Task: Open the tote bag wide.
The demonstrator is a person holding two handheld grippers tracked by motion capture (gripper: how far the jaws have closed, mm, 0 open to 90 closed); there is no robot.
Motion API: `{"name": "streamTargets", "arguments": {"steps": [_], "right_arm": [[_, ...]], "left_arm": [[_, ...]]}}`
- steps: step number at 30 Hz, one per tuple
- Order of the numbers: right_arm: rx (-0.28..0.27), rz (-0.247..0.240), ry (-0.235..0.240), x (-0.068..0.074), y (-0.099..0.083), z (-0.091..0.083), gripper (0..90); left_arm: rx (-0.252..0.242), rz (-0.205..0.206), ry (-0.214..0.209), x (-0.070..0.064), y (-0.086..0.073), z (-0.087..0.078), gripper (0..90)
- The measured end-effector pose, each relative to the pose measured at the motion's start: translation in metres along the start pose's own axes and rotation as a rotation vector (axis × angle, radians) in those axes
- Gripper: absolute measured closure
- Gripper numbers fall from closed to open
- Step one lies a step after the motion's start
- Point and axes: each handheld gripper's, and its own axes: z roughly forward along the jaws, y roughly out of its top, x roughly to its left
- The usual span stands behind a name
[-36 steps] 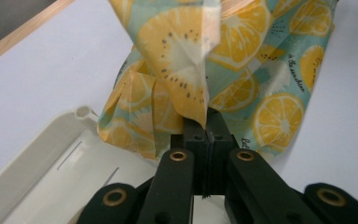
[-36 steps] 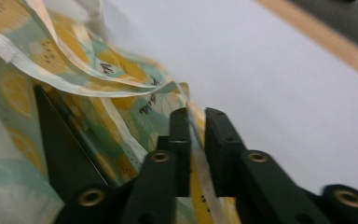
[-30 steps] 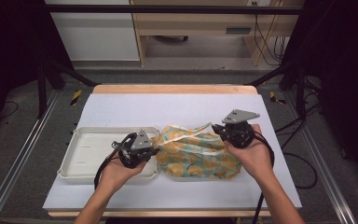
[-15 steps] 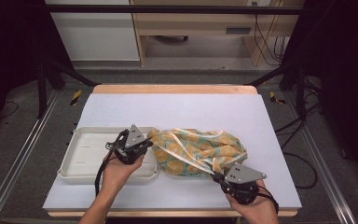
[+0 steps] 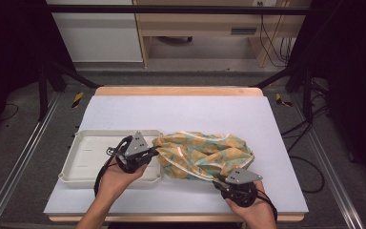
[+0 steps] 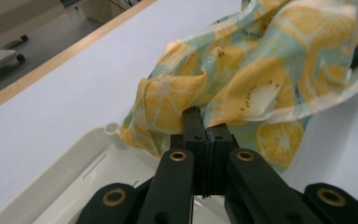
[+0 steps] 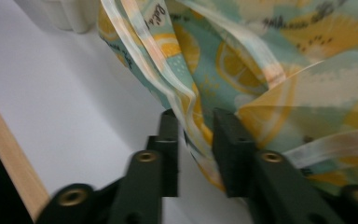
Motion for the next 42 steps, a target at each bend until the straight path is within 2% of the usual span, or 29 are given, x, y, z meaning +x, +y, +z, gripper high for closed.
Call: {"name": "streamTargets", "arguments": {"steps": [3, 4, 5, 8, 12, 14, 16, 17, 20, 21, 22, 24, 25, 26, 28, 30, 33, 36, 39, 42], "right_arm": [[-0.018, -0.018, 0.004, 0.004, 0.005, -0.018, 51.0], [-0.036, -0.029, -0.004, 0.006, 0.009, -0.031, 46.9], [-0.036, -0.029, -0.004, 0.006, 0.009, -0.031, 43.8], [-0.077, -0.028, -0.012, 0.003, 0.021, -0.048, 35.8], [-0.084, -0.055, -0.02, -0.008, 0.044, -0.056, 28.8], [-0.054, -0.085, -0.023, -0.021, 0.056, -0.052, 23.4], [-0.003, -0.082, -0.008, -0.039, 0.063, -0.04, 19.4], [0.017, -0.085, 0.016, -0.048, 0.065, -0.033, 16.7], [0.07, -0.068, 0.051, -0.071, 0.068, -0.015, 16.6], [0.096, -0.063, 0.078, -0.076, 0.067, -0.01, 17.7], [0.118, -0.062, 0.094, -0.078, 0.066, -0.005, 23.5], [0.152, -0.094, 0.12, -0.076, 0.061, -0.004, 38.0], [0.154, -0.12, 0.115, -0.071, 0.058, -0.006, 51.4], [0.146, -0.148, 0.118, -0.066, 0.054, -0.011, 61.0], [0.13, -0.169, 0.125, -0.055, 0.045, -0.019, 76.9], [0.109, -0.177, 0.114, -0.046, 0.034, -0.027, 86.6], [0.092, -0.171, 0.092, -0.039, 0.016, -0.037, 89.9], [0.053, -0.142, 0.057, -0.042, 0.003, -0.044, 90.0], [0.038, -0.138, 0.001, -0.044, 0.0, -0.048, 90.0], [0.025, -0.138, -0.021, -0.044, -0.001, -0.051, 90.0]], "left_arm": [[0.019, 0.008, -0.009, 0.0, -0.003, 0.001, 90.0], [0.022, 0.003, -0.013, 0.0, -0.004, 0.001, 90.0], [0.026, 0.004, -0.017, 0.0, -0.004, 0.002, 90.0], [0.044, 0.026, -0.025, -0.001, -0.006, 0.002, 89.9], [0.061, 0.056, -0.039, -0.002, -0.008, 0.002, 89.6], [0.06, 0.061, -0.032, -0.002, -0.007, 0.002, 89.5], [0.057, 0.062, -0.03, -0.002, -0.007, 0.001, 89.5], [0.054, 0.059, -0.027, -0.002, -0.007, 0.0, 89.5], [0.05, 0.057, -0.02, 0.001, -0.007, -0.002, 89.4], [0.04, 0.044, -0.018, 0.002, -0.008, -0.002, 89.5], [0.036, 0.04, -0.012, 0.004, -0.008, -0.004, 89.5], [0.026, 0.023, 0.0, 0.007, -0.009, -0.006, 89.5], [0.026, 0.018, 0.001, 0.009, -0.009, -0.007, 89.5], [0.029, 0.016, 0.006, 0.009, -0.01, -0.007, 89.6], [0.043, 0.012, -0.001, 0.01, -0.011, -0.006, 89.8], [0.063, 0.009, 0.003, 0.01, -0.012, -0.006, 90.0], [0.087, 0.019, -0.01, 0.007, -0.012, -0.007, 90.0], [0.105, 0.024, -0.025, -0.003, -0.016, -0.006, 90.0], [0.134, 0.059, -0.029, -0.014, -0.018, -0.004, 90.0], [0.139, 0.054, -0.051, -0.018, -0.02, -0.003, 90.0]]}}
